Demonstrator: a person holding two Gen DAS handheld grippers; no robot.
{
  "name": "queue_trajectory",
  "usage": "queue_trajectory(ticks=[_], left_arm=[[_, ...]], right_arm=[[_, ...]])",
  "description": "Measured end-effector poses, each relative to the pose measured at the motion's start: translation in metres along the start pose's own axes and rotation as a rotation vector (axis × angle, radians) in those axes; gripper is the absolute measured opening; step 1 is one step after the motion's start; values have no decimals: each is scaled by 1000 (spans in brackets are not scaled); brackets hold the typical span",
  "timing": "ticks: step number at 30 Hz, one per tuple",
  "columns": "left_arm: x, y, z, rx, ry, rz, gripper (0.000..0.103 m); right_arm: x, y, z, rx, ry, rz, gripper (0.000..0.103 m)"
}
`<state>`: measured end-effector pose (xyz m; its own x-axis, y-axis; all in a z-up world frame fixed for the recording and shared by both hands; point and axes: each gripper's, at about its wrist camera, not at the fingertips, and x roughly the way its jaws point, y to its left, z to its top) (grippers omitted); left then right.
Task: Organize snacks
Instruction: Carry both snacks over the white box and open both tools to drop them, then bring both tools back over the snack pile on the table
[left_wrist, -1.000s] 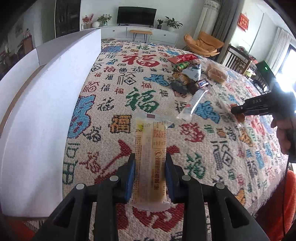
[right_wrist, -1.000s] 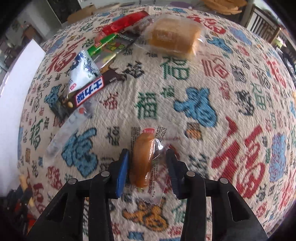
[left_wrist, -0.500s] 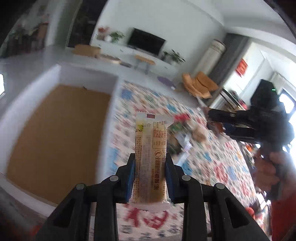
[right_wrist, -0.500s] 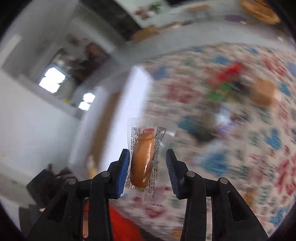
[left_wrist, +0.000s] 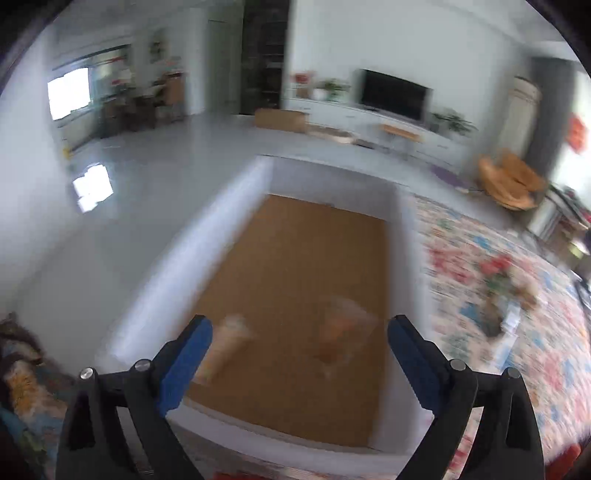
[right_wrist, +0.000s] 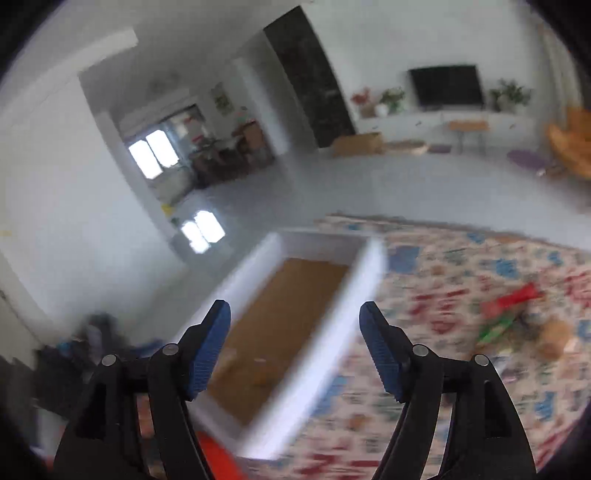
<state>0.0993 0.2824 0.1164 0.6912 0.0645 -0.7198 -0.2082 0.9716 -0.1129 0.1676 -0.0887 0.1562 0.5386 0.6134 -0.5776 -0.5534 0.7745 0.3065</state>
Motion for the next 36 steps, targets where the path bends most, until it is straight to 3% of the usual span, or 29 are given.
queue_trajectory(ticks=[4,7,10,13,16,23,29,36], left_arm=[[-8,-97,-36,165,24,-194,95],[5,-173,-76,296,104,-318,97],[49,-228,-118,380,221,-342,97],[101,-263,-152,447,299,-274,97],[130,-277,-159,496,281,-207,99],[165,-289,-129,473,220,-235,103],[207,-309,-93,480,200,-252,103],[219,-313,-84,483,169,-269,103]], right_arm=[[12,-101,-78,-56,131,-344,77],[10,-182,-158,-32,262,-567,77],[-10,-231,-218,15,292,-688,77],[-38,-247,-246,27,239,-753,77],[-48,-254,-254,60,180,-738,77],[-47,-276,-258,96,183,-742,84],[-52,-299,-263,184,176,-672,87],[-54,-301,-263,191,176,-678,87]])
